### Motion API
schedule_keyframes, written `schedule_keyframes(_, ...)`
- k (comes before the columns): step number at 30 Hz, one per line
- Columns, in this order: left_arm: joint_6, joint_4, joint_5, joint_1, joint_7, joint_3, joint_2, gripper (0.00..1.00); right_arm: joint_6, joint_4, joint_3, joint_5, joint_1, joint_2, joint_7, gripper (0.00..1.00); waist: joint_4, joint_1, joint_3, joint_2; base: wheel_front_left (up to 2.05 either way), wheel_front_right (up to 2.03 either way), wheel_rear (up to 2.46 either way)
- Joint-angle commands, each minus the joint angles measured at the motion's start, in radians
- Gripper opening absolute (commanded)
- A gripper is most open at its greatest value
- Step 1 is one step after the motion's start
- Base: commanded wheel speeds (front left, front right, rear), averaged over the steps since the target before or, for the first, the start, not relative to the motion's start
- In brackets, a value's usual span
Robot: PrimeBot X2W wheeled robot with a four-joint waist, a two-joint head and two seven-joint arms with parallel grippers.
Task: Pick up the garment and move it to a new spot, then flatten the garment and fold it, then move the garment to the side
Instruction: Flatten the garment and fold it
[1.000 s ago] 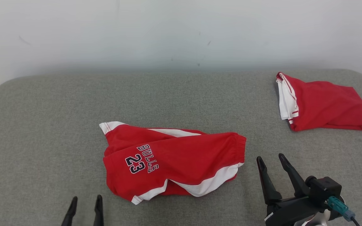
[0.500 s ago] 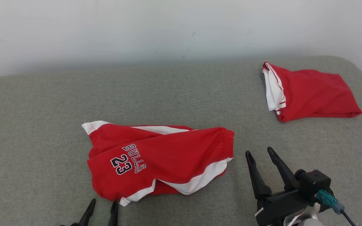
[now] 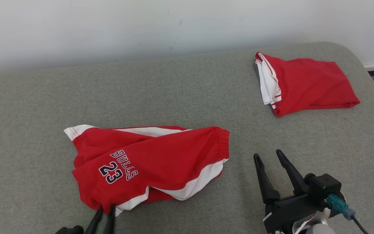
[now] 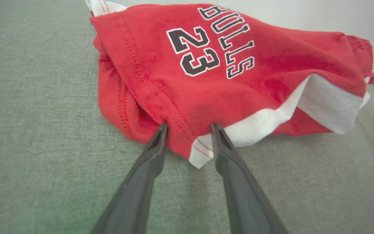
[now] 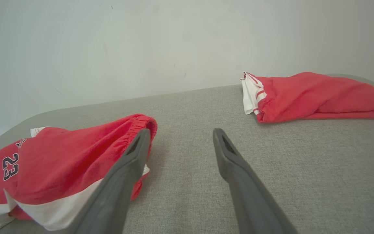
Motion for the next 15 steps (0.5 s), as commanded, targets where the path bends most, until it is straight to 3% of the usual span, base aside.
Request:
schedule_keyframes(1,-0.002,0.012,-0.003,-0.007,-0.004,0.006,0.001,0.0,-0.001,0.003,0.003,-0.006,0.001,0.002,-0.004,1.0,0.006,-0.0001,-0.003,-0.0001,0.0,0.0,0.0)
schedule_keyframes(7,0.0,0.028,0.002,-0.012,-0.004,0.035,0.001,0.0,-0.001,0.008,0.009,-0.006,-0.002,0.001,-0.001,1.0,0.029,-0.0001,-0.014,-0.0001,0.0,0.0,0.0)
schedule_keyframes(15,0.018,-0.142,0.049,0.034,-0.004,0.061,0.029,0.0,-0.001,0.02,0.007,0.008,0.02,-0.001,0.0,1.0,0.083,-0.0001,-0.048,-0.0001,0.0,0.0,0.0)
